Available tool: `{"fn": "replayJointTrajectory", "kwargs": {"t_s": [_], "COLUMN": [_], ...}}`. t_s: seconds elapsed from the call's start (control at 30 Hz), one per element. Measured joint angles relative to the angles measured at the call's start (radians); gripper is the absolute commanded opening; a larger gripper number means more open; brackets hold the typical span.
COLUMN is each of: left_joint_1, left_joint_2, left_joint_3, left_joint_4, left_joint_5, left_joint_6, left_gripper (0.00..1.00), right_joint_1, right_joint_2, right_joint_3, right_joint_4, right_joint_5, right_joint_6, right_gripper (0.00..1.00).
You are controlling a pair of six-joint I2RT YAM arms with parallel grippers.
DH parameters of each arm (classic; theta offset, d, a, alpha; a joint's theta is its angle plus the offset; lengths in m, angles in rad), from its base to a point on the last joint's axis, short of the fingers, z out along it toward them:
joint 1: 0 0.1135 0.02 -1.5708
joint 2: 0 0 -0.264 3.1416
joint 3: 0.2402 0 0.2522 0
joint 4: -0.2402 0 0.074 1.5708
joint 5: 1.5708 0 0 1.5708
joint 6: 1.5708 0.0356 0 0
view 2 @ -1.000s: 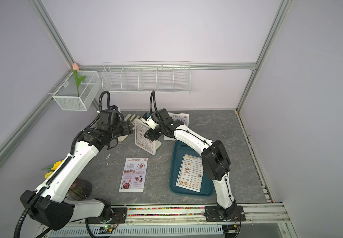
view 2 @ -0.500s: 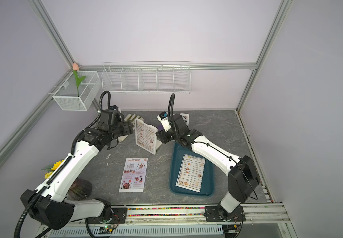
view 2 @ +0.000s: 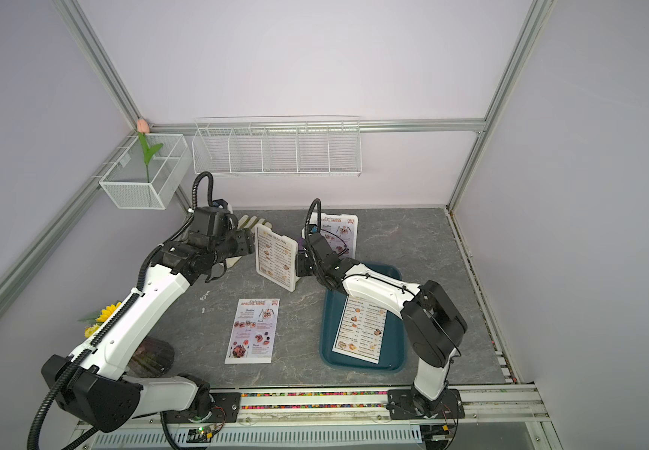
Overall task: Replace the menus in the menu holders
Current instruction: Adjust the menu holder at the center of the board.
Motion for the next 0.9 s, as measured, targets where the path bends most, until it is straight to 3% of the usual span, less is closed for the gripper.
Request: {"fn": "replayJointTrajectory", "kwargs": {"t_s": [0.57, 0.9], "left_joint_1": [0.0, 0.01], "left_joint_2": [0.0, -0.002], "left_joint_3": [0.0, 0.0], "left_joint_4": [0.0, 0.0], "left_joint_5": [-0.004, -0.01], "left_joint_6": [0.015, 0.019], "left_gripper": [0.74, 0.75], "right_joint_1": [-0.021, -0.079], "right_joint_2": [0.172, 0.149], "right_joint_3": [0.194, 0.138], "right_joint_4": [0.039, 0.027], "right_joint_5": [-0.039, -0.145], "right_joint_6": [0.003, -0.111], "right_gripper": [0.27, 0.57]}}
